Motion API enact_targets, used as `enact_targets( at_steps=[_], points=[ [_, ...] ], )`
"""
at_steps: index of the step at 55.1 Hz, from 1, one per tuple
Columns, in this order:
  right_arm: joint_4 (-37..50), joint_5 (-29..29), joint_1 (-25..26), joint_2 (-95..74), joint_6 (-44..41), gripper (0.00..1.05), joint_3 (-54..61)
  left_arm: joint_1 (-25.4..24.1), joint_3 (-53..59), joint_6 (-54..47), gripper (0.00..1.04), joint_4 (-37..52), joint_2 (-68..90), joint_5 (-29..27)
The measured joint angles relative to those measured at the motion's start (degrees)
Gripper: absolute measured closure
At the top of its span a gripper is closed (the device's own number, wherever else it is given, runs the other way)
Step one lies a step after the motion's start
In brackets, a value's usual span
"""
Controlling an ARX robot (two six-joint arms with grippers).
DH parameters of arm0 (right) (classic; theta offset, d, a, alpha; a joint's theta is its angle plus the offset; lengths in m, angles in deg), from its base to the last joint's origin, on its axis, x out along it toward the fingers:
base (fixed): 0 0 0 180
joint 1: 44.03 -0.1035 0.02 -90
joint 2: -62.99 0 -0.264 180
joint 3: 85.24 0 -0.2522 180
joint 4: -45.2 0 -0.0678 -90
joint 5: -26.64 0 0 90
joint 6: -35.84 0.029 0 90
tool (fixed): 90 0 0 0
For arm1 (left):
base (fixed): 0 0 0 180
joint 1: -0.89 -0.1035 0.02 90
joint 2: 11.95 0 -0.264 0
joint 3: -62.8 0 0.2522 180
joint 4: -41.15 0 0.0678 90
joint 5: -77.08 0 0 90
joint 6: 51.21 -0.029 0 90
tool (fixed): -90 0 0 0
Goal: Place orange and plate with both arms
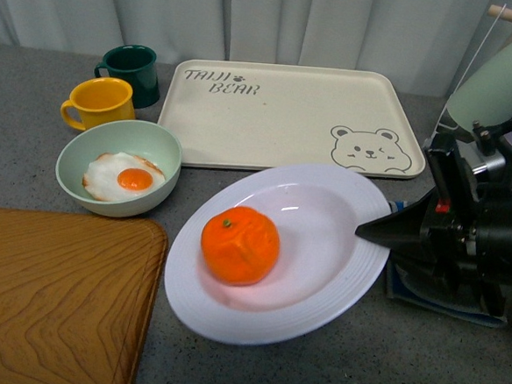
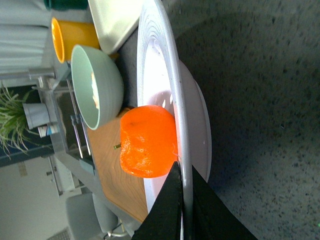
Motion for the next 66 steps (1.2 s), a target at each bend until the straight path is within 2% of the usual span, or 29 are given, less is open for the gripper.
enact_targets(
  at_steps=[7,14,34,40,53,54,62,66],
  points=[
    [1.38,-0.61,1.03,-0.52,1.79,1.04,-3.26,0.00,0.00,0.00,0.07,0.00,0.00,0.00],
    [3.41,-1.75,2.05,-4.39,4.90,1.04,-12.22,0.00,0.00,0.00,0.07,0.00,-0.02,0.00],
    [0.09,-0.83,2.93,-19.89,8.57,1.04,-33.88,0.00,0.00,0.00,0.07,0.00,0.00,0.00],
    [-4.00,-0.63,2.69,-25.51,9.60,1.04,-42.84,0.00,0.00,0.00,0.07,0.00,-0.02,0.00],
    [-12.24,0.42,2.19,-31.93,7.28,1.04,-52.28,0.00,0.00,0.00,0.07,0.00,-0.02,0.00],
    [-12.87,0.46,2.19,-31.95,6.71,1.03,-52.57,0.00,0.00,0.00,0.07,0.00,0.00,0.00],
    [-14.69,6.91,2.32,-30.08,-1.03,0.71,-49.62,0.00,0.00,0.00,0.07,0.00,0.00,-0.02],
    [-14.78,9.31,2.58,-28.17,-4.46,0.60,-46.66,0.00,0.00,0.00,0.07,0.00,0.00,0.00]
  ],
)
